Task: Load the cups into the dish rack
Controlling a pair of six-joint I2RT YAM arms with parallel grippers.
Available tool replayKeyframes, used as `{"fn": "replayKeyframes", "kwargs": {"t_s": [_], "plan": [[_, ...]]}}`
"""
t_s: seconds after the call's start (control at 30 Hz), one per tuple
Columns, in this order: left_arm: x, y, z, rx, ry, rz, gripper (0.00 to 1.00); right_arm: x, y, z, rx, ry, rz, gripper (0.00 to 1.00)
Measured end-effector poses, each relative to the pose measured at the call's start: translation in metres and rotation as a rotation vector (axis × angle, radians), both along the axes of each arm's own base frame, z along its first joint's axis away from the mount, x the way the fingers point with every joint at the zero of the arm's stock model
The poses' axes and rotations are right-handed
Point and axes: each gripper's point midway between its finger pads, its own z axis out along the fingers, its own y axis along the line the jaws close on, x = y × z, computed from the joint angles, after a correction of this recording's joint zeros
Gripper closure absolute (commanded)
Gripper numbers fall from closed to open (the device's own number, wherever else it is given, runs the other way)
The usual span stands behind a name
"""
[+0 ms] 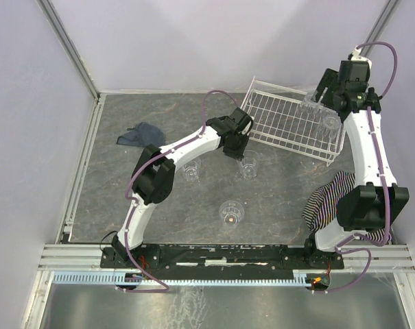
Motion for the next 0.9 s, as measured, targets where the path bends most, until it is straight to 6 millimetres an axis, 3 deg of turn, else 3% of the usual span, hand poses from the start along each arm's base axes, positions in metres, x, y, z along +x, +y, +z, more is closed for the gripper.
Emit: {"fn": "replayKeyframes", "kwargs": {"t_s": [0.2,0.37,0.43,0.57,0.67,0.73,0.8,0.9], "plan": [[0.0,0.001,0.001,0.002,0.0,-0.002,0.97,-0.001,0.009,0.002,0.04,-0.016,0.026,0.16],[-0.004,0.008,0.014,-0.029,0.047,0.009,0.97,0.002,0.034,0.0,0.13,-0.027,0.107,0.14],[-0.001,0.01,0.034,-0.095,0.063,0.024,0.97,0.003,0.048,-0.003,0.176,-0.024,0.151,0.12],[0.018,0.027,0.099,-0.335,0.073,0.112,0.97,-0.002,0.08,-0.01,0.301,-0.028,0.239,0.12],[0.042,0.052,0.157,-0.585,0.055,0.203,0.97,-0.004,0.105,-0.012,0.435,-0.041,0.291,0.11],[0.059,0.069,0.184,-0.715,0.04,0.254,0.97,-0.003,0.121,-0.013,0.545,-0.057,0.318,0.11],[0.073,0.079,0.207,-0.859,0.037,0.287,0.97,-0.002,0.138,-0.014,0.672,-0.073,0.343,0.11],[0.084,0.083,0.218,-0.988,0.073,0.313,0.97,0.001,0.163,-0.015,0.879,-0.088,0.368,0.08]]}}
